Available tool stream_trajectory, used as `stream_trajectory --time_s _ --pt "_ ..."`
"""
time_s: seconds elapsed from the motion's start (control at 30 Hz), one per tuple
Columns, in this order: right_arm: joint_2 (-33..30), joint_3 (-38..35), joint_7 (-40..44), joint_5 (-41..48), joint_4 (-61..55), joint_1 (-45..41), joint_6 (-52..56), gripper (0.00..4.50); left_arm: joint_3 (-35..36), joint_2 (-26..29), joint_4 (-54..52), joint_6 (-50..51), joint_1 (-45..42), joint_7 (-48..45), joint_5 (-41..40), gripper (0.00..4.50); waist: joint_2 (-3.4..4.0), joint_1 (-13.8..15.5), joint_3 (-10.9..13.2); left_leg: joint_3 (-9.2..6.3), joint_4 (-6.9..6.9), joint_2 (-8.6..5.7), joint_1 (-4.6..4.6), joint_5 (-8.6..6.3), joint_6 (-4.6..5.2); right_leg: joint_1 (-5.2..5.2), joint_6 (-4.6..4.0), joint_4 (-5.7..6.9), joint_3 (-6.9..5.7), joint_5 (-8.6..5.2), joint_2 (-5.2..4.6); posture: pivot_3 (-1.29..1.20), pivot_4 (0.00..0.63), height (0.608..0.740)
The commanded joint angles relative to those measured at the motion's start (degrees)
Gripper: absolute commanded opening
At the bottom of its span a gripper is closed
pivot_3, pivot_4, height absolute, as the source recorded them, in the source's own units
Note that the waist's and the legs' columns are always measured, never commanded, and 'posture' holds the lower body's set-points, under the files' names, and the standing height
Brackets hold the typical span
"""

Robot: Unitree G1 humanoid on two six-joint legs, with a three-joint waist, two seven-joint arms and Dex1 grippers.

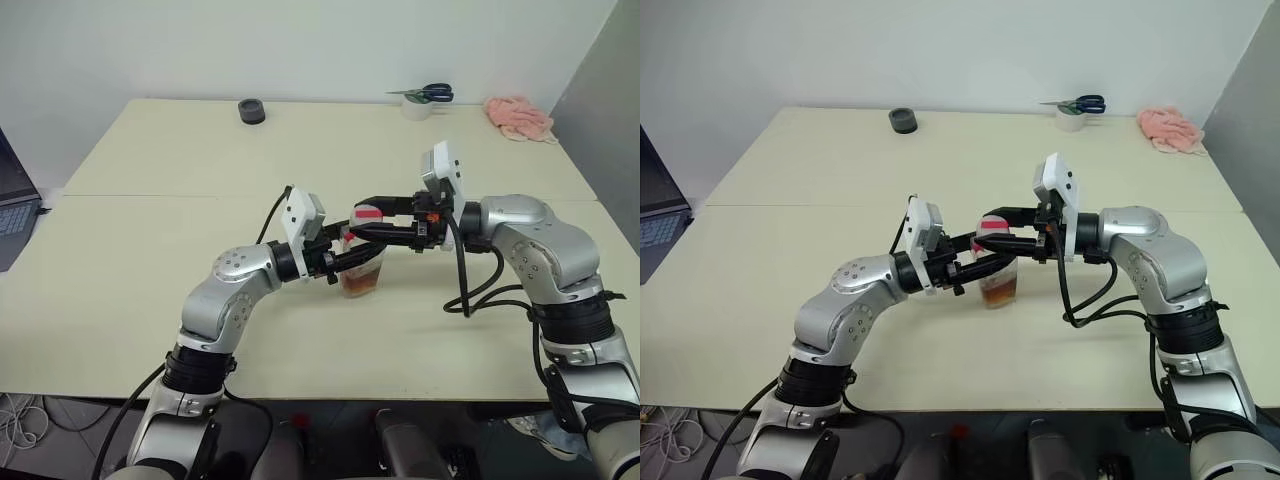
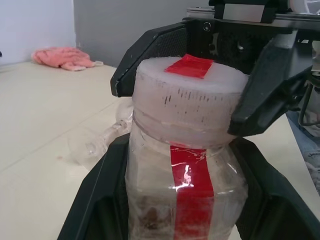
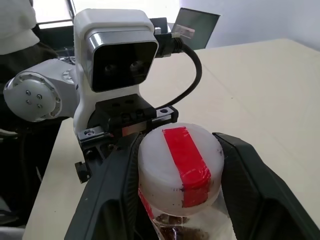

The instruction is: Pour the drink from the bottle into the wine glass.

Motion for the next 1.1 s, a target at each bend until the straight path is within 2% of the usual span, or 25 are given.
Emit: stream_trajectory --time_s 0.03,0.1,0.33,0.4,0.6,0.7,0.87,1.1 --pt "-1.75 -1.27 -0.35 -0.75 0.09 0.20 0.47 1.94 4.32 1.35 -3.03 -1.54 -0.51 0.85 -1.75 2.14 0.00 0.10 0.00 0.00 0.03 -0.01 -0.02 0.00 0.00 0.00 0.00 0.00 0.00 0.00 -0.02 0.00 0.150 0.740" --pt "-1.23 -2.88 -2.64 0.35 -0.90 0.03 2.05 1.94 4.26 1.73 -2.84 -1.63 -0.32 0.83 -1.40 2.14 0.00 0.23 0.00 0.02 0.06 -0.07 -0.04 0.00 -0.01 0.00 -0.02 0.00 0.02 0.02 -0.10 0.00 0.150 0.740" --pt "-0.62 -7.81 -13.23 4.00 -12.08 0.69 9.91 4.26 3.86 1.81 1.55 -4.44 -1.68 2.21 1.46 2.14 0.04 0.88 0.03 0.00 0.04 -0.10 -0.06 0.00 -0.01 -0.01 -0.22 -0.03 -0.01 0.14 -0.15 0.00 0.150 0.740" --pt "0.86 -9.81 -18.21 5.25 -16.15 1.39 12.53 4.30 3.69 1.30 2.64 -5.29 -2.26 2.64 2.09 2.14 0.04 1.06 0.03 -0.01 0.04 -0.11 -0.09 0.00 -0.01 -0.01 -0.22 -0.05 -0.02 0.14 -0.16 0.00 0.150 0.740" --pt "10.59 -12.70 -38.99 8.59 -32.00 7.46 24.93 4.30 3.85 -1.19 6.57 -9.38 -4.62 4.80 4.37 2.14 0.04 1.33 0.03 -0.04 0.02 -0.11 -0.14 0.01 -0.02 -0.03 -0.23 -0.07 -0.04 0.14 -0.18 0.00 0.150 0.740" --pt "13.79 -11.37 -46.59 5.86 -34.42 8.79 27.96 4.30 2.61 -2.02 7.68 -10.16 -5.03 4.40 5.02 2.14 0.04 1.25 0.03 0.01 0.03 -0.12 -0.12 0.01 -0.03 -0.07 -0.22 -0.01 0.02 0.14 -0.18 0.00 0.150 0.740" --pt "17.89 -10.50 -54.52 2.67 -34.46 8.21 29.38 4.30 1.58 -2.92 8.56 -10.54 -5.76 3.47 5.02 2.14 0.04 1.23 0.03 0.03 0.04 -0.13 -0.11 0.02 -0.04 -0.07 0.02 -0.02 0.04 0.00 -0.17 0.00 0.150 0.740" --pt "20.84 -7.48 -58.07 0.46 -34.10 8.65 29.87 4.30 1.27 -3.32 9.84 -11.04 -6.45 2.44 5.38 2.14 0.04 1.00 0.03 0.03 0.02 -0.12 -0.11 0.02 -0.03 -0.08 0.00 -0.02 0.03 0.01 -0.16 0.00 0.150 0.740"
